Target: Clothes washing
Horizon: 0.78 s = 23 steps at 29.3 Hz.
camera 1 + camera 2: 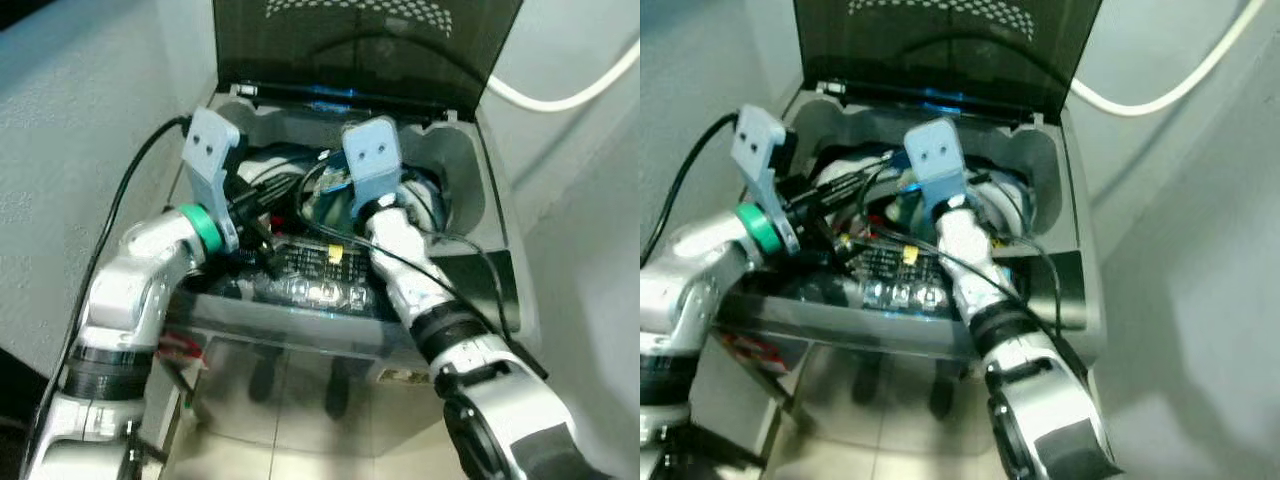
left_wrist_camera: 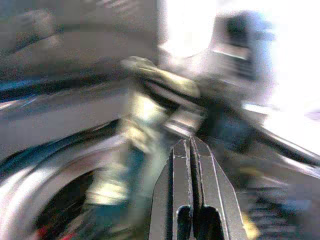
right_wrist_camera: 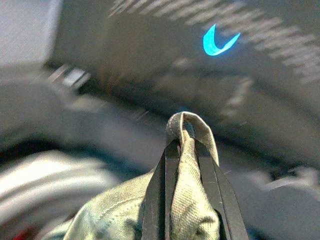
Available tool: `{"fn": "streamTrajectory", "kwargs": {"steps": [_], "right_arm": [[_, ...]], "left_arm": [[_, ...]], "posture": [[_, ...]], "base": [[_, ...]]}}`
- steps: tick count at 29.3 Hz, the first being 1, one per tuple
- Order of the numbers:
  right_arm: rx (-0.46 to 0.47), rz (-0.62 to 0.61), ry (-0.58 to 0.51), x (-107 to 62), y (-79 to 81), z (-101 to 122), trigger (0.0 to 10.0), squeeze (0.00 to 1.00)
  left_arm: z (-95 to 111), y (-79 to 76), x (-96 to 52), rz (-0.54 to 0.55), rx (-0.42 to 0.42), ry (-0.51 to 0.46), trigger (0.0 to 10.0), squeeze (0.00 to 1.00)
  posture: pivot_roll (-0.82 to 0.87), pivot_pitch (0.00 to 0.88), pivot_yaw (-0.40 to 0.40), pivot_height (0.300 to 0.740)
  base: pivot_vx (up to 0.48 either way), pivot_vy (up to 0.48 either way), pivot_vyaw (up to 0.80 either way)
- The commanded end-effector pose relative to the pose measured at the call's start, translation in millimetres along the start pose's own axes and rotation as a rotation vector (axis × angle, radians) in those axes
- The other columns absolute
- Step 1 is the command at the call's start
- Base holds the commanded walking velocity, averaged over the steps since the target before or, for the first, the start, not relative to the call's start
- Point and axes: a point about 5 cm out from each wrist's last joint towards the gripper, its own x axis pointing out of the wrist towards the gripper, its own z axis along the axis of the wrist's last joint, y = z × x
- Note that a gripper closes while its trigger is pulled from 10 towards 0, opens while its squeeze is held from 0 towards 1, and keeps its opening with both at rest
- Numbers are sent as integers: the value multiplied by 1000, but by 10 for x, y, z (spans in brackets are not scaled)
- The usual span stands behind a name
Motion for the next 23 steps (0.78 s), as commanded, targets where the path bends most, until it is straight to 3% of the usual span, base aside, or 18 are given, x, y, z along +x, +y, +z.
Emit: {"fn": "streamTrajectory", "kwargs": {"steps": [1, 2, 3, 6, 9, 12, 14, 16, 22, 23], "right_arm": [[36, -47, -72, 49, -63, 145, 10000, 20], [27, -50, -81, 63, -98, 167, 10000, 373], [17, -38, -73, 73, -108, 161, 10000, 1000], [23, -24, -68, 75, -116, 156, 10000, 1000], [33, 45, -56, 83, -102, 143, 10000, 1000], [34, 52, -55, 82, -100, 143, 10000, 1000], [56, 288, -40, 25, -143, 181, 10000, 1000], [46, 358, -36, 6, -161, 201, 10000, 1000], [13, 395, -39, 2, -232, 243, 10000, 1000], [19, 365, -55, -6, -290, 265, 10000, 0]], "left_arm": [[96, -129, 3, -61, -2, -38, 10000, 0], [152, -222, -16, -75, -17, -71, 10000, 0], [185, -276, -37, -73, -17, -93, 10000, 0], [182, -315, -68, -45, -11, -98, 10000, 0], [102, -411, -201, 27, -5, -61, 10000, 0], [99, -423, -216, 31, -8, -55, 10000, 0], [26, -496, -327, 43, -24, -6, 10000, 0], [6, -514, -349, 44, -23, 6, 10000, 0], [1, -554, -364, 50, -29, 17, 10000, 0], [-7, -564, -353, 59, -20, 18, 10000, 0]], "posture": [[151, 77, 10, 740], [156, 70, 14, 740], [158, 66, 16, 740], [166, 59, 17, 740], [166, 59, 17, 740], [166, 59, 17, 740], [186, 61, 11, 740], [186, 61, 11, 740], [180, 58, 10, 740], [179, 51, 7, 740]], "base": [[0, 0, 0], [0, 0, 0], [0, 0, 0], [0, 0, 0], [0, 0, 0], [0, 0, 0], [0, 0, 0], [0, 0, 0], [0, 0, 0], [0, 0, 0]]}}
